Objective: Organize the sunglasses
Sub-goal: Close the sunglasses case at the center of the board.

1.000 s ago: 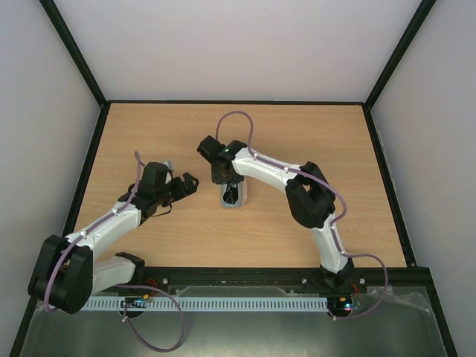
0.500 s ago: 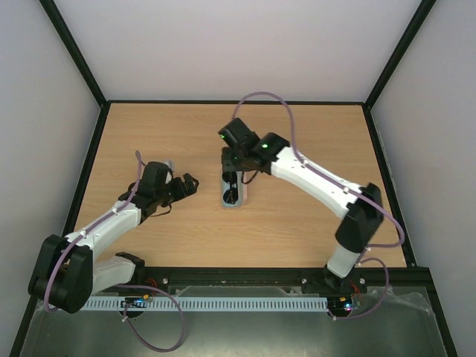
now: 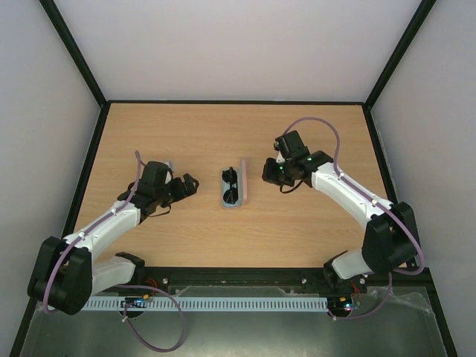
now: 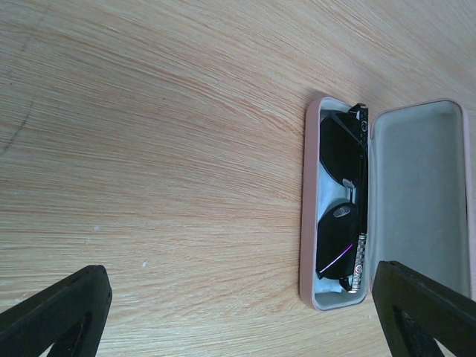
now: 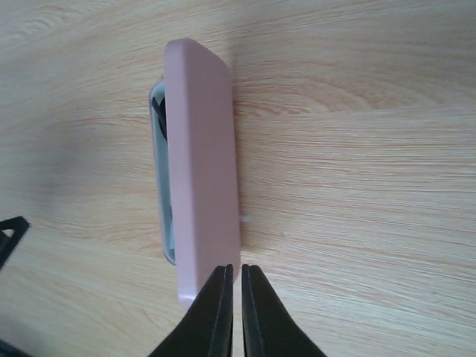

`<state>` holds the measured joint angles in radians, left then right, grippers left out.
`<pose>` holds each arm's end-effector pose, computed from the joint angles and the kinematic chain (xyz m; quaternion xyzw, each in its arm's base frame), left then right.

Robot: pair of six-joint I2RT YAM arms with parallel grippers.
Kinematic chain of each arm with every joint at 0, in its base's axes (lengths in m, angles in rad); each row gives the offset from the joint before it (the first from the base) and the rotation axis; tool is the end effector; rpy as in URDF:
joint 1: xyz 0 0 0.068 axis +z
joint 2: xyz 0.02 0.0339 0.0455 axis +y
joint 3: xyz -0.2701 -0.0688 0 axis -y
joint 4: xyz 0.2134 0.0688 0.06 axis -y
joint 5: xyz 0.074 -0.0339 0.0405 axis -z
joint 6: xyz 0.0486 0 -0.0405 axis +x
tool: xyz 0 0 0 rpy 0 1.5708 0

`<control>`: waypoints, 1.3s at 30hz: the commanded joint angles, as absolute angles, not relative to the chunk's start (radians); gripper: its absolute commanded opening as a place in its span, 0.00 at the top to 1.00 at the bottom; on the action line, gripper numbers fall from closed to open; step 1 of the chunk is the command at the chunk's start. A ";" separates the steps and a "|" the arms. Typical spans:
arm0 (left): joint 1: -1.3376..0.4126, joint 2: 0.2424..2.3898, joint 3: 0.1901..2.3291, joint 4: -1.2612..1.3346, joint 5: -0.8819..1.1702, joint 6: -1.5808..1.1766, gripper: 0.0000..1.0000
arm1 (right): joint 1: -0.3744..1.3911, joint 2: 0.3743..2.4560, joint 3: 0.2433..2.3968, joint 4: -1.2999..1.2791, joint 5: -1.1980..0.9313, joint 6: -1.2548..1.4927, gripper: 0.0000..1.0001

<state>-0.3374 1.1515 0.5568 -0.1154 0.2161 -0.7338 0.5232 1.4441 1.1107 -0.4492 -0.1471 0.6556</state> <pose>0.1971 -0.0802 0.2112 -0.1338 0.8947 -0.2960 0.3067 0.2509 0.1529 0.2822 0.0328 0.9207 0.2693 0.2806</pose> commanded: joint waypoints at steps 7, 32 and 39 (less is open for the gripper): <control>-0.339 1.257 0.557 -0.004 0.258 -0.761 0.01 | 0.462 1.564 1.120 -0.273 -0.313 0.640 0.96; -0.433 1.629 0.693 0.115 0.232 -0.762 0.64 | 0.460 1.736 1.163 -0.185 -0.420 0.630 0.92; -0.454 1.692 0.714 0.158 0.247 -0.780 0.71 | 0.462 1.746 1.155 -0.161 -0.459 0.630 0.91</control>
<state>-0.4404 1.6531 0.6994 0.1406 0.2371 -0.7696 0.4641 1.7378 1.1366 -0.1741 -0.4152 0.6327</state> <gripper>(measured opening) 0.299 0.086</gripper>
